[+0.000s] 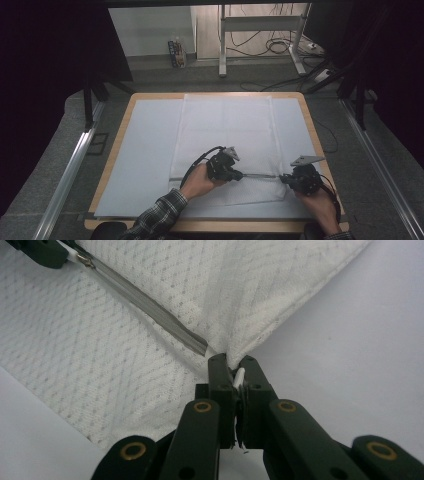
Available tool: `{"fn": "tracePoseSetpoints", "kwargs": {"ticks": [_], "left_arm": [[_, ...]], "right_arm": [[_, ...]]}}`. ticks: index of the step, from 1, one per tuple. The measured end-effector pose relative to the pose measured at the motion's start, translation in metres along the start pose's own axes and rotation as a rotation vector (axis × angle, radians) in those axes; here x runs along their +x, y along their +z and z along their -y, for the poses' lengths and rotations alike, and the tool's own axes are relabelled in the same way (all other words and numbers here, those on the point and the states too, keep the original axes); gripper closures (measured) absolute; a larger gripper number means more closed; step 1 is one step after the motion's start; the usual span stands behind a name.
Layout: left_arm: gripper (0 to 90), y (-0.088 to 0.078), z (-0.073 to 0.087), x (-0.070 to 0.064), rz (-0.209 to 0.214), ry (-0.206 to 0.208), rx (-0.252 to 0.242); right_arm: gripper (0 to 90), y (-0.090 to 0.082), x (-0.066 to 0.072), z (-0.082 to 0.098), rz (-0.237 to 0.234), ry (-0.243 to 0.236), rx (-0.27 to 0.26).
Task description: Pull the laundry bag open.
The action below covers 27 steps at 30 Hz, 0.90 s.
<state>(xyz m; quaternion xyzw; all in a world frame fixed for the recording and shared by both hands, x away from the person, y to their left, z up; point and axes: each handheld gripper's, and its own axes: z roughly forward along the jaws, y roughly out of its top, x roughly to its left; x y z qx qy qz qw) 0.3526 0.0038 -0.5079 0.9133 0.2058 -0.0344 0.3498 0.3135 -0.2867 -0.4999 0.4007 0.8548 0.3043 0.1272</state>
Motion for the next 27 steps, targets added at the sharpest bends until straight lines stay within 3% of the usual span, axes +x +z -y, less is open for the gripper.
{"fn": "tracePoseSetpoints", "kwargs": {"ticks": [19, 27], "left_arm": [[87.5, -0.017, 0.015, 0.005, -0.009, -0.021, -0.007], [87.5, -0.025, 0.03, 0.007, -0.001, -0.083, -0.068]], "right_arm": [[86.4, 0.0, 0.0, 0.0, 0.0, 0.006, 0.0], [86.4, 0.0, 0.0, 0.0, 0.003, -0.001, -0.004]]}}
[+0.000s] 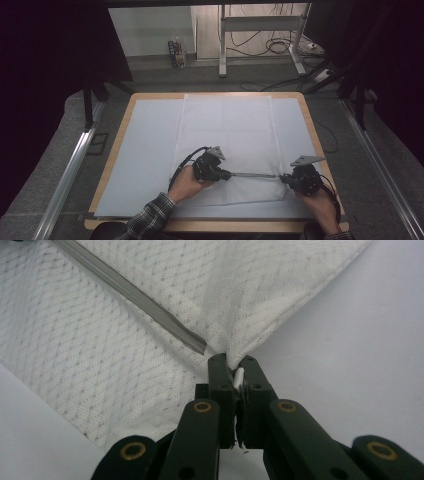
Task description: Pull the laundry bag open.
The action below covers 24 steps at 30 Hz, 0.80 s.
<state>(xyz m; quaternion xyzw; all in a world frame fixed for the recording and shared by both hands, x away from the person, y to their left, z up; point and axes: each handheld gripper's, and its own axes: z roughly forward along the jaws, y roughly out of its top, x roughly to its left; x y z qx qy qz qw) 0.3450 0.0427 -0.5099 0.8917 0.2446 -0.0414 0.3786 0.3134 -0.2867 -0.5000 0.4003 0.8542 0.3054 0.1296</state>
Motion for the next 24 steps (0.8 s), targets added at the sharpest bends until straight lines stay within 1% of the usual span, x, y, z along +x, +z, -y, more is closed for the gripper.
{"fn": "tracePoseSetpoints", "kwargs": {"ticks": [1, 2, 4, 6, 9, 10, 11, 13, 14, 15, 16, 17, 18, 19, 20, 22, 23, 24], "left_arm": [[87.5, -0.001, 0.001, 0.001, 0.001, -0.006, -0.003], [87.5, -0.002, 0.002, 0.001, -0.005, -0.004, 0.0], [87.5, -0.004, 0.003, 0.001, -0.001, -0.009, -0.007], [87.5, -0.005, 0.004, 0.001, -0.01, -0.006, -0.006], [87.4, -0.007, 0.007, 0.002, -0.006, -0.014, -0.011], [87.5, -0.007, 0.008, 0.002, -0.014, -0.016, -0.009], [87.5, -0.008, 0.009, 0.002, -0.023, -0.013, -0.004], [87.5, -0.01, 0.011, 0.003, -0.01, -0.027, -0.015], [87.5, -0.01, 0.012, 0.003, -0.019, -0.025, -0.013], [87.5, -0.011, 0.013, 0.003, -0.02, -0.025, -0.014], [87.5, -0.012, 0.013, 0.003, -0.017, -0.027, -0.015], [87.5, -0.014, 0.014, 0.004, -0.015, -0.028, -0.017], [87.5, -0.014, 0.015, 0.003, -0.025, -0.027, -0.015], [87.5, -0.014, 0.015, 0.003, -0.023, -0.027, -0.016], [87.5, -0.015, 0.016, 0.003, -0.021, -0.029, -0.018], [87.5, -0.015, 0.017, 0.003, -0.03, -0.026, -0.011], [87.5, -0.015, 0.019, 0.003, -0.031, -0.031, -0.012], [87.5, -0.016, 0.02, 0.004, -0.023, -0.033, -0.013]], "right_arm": [[86.4, 0.0, 0.0, 0.0, -0.002, 0.0, 0.0], [86.4, 0.0, 0.001, 0.0, 0.006, 0.0, 0.004], [86.4, 0.0, 0.001, 0.0, 0.001, 0.002, 0.003], [86.4, 0.001, 0.001, 0.0, 0.006, -0.004, 0.006], [86.4, 0.001, 0.001, 0.0, 0.002, 0.0, 0.003], [86.4, 0.0, 0.001, 0.0, -0.001, -0.001, 0.002], [86.4, 0.001, 0.002, 0.0, 0.008, -0.007, 0.004], [86.4, 0.0, 0.001, 0.0, 0.0, 0.0, 0.002], [86.4, 0.0, 0.001, 0.0, 0.003, 0.0, 0.002], [86.4, 0.0, 0.001, 0.0, 0.009, -0.005, 0.004], [86.4, 0.0, 0.001, 0.0, 0.0, 0.0, 0.001], [86.4, 0.0, 0.001, 0.0, 0.005, -0.003, 0.002], [86.4, 0.0, 0.002, 0.0, 0.002, -0.004, 0.001], [86.4, 0.0, 0.002, 0.0, 0.011, -0.008, 0.004], [86.4, 0.0, 0.002, 0.0, 0.003, -0.005, 0.003], [86.4, 0.001, 0.002, 0.0, 0.008, -0.008, 0.005], [86.4, 0.001, 0.003, 0.0, 0.01, -0.01, 0.007], [86.4, 0.001, 0.003, 0.0, 0.011, -0.008, 0.005]]}}
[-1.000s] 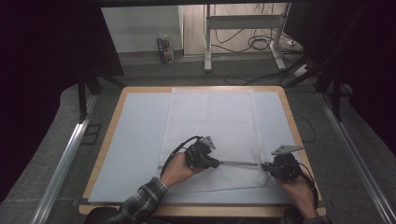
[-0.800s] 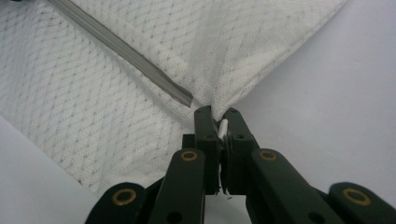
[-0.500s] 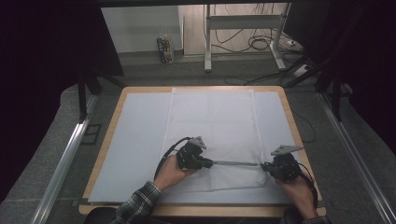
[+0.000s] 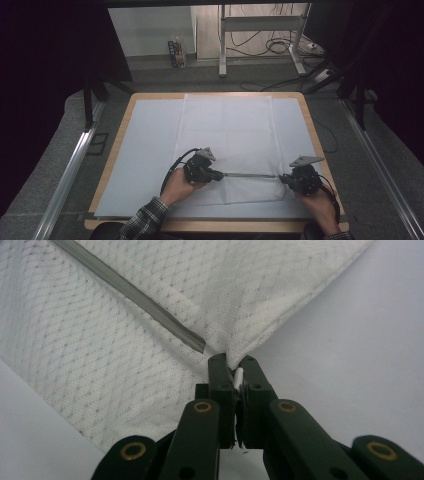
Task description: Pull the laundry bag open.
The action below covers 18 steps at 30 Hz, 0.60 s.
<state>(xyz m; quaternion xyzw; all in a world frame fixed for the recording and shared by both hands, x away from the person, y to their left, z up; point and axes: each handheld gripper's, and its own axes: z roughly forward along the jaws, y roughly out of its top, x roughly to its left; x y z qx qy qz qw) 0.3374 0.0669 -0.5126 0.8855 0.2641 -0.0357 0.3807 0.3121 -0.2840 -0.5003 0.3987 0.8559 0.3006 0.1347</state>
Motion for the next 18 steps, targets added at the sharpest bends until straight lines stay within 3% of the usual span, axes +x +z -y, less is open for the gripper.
{"fn": "tracePoseSetpoints", "kwargs": {"ticks": [9, 18], "left_arm": [[87.5, -0.005, 0.007, 0.004, -0.037, -0.024, 0.011], [87.5, -0.019, 0.016, 0.01, -0.05, -0.061, -0.009]], "right_arm": [[86.5, -0.001, 0.0, 0.0, 0.019, -0.002, 0.002], [86.5, -0.003, -0.003, 0.002, 0.02, 0.012, -0.002]]}}
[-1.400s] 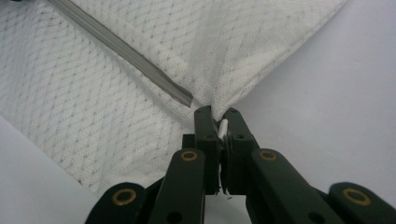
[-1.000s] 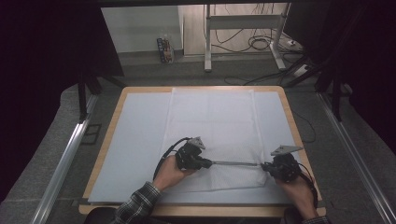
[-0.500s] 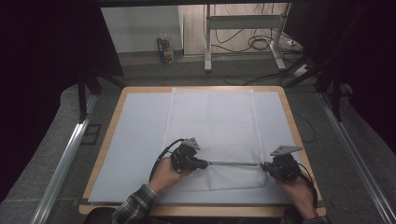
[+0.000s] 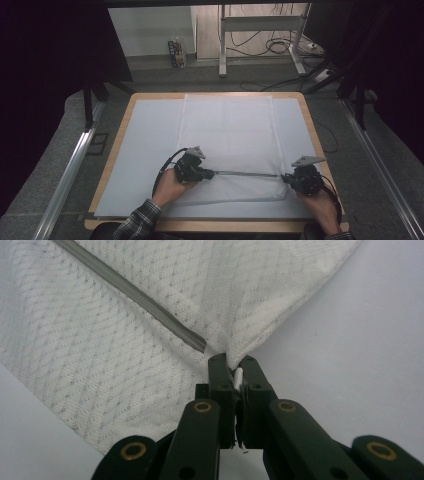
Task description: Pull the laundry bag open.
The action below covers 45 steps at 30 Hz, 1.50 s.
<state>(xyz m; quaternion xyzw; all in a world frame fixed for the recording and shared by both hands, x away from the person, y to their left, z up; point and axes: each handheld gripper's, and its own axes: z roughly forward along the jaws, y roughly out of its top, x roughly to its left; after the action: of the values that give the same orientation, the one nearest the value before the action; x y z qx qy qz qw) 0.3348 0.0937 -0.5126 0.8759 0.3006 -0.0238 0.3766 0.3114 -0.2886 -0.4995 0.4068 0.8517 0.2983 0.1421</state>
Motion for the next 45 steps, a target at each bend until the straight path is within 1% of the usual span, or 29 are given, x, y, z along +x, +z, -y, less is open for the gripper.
{"fn": "tracePoseSetpoints", "kwargs": {"ticks": [1, 2, 4, 7, 10, 11, 19, 26, 28, 30, 36, 37, 39, 44, 45], "left_arm": [[87.5, -0.002, 0.002, 0.001, -0.005, -0.003, -0.001], [87.5, -0.004, 0.003, 0.002, 0.0, -0.009, -0.005], [87.5, -0.006, 0.005, 0.002, -0.004, -0.012, -0.007], [87.5, -0.01, 0.008, 0.004, 0.004, -0.023, -0.016], [87.5, -0.014, 0.012, 0.005, 0.002, -0.033, -0.019], [87.5, -0.015, 0.013, 0.005, -0.005, -0.036, -0.017], [87.5, -0.024, 0.024, 0.008, -0.018, -0.058, -0.018], [87.5, -0.03, 0.031, 0.01, -0.029, -0.073, -0.024], [87.5, -0.032, 0.033, 0.01, -0.044, -0.072, -0.017], [87.5, -0.034, 0.036, 0.012, -0.041, -0.084, -0.027], [87.5, -0.041, 0.041, 0.013, -0.058, -0.093, -0.029], [87.5, -0.041, 0.042, 0.013, -0.057, -0.097, -0.035], [87.5, -0.044, 0.044, 0.014, -0.069, -0.099, -0.03], [87.4, -0.052, 0.05, 0.017, -0.074, -0.113, -0.043], [87.5, -0.053, 0.051, 0.017, -0.083, -0.116, -0.041]], "right_arm": [[86.5, 0.0, 0.0, 0.0, 0.0, 0.0, 0.0], [86.5, 0.0, 0.0, 0.0, -0.001, 0.0, -0.001], [86.5, 0.0, 0.0, 0.0, -0.004, -0.001, -0.002], [86.5, 0.0, 0.0, 0.0, -0.004, -0.002, 0.0], [86.4, 0.0, 0.0, 0.0, -0.012, -0.002, -0.002], [86.4, 0.0, 0.0, 0.0, -0.018, -0.001, -0.004], [86.4, 0.0, 0.0, 0.0, -0.014, -0.003, 0.0], [86.4, 0.0, 0.001, 0.0, -0.02, -0.003, -0.001], [86.4, 0.0, 0.001, 0.0, -0.015, -0.004, 0.0], [86.4, 0.0, 0.0, 0.0, -0.016, -0.001, -0.001], [86.4, -0.001, 0.0, 0.001, -0.014, -0.002, 0.0], [86.4, -0.001, 0.0, 0.001, -0.011, -0.002, 0.0], [86.4, -0.001, 0.0, 0.001, -0.011, -0.002, 0.001], [86.4, -0.001, 0.0, 0.001, -0.011, -0.002, 0.0], [86.4, -0.001, 0.0, 0.001, -0.013, -0.003, 0.0]]}}
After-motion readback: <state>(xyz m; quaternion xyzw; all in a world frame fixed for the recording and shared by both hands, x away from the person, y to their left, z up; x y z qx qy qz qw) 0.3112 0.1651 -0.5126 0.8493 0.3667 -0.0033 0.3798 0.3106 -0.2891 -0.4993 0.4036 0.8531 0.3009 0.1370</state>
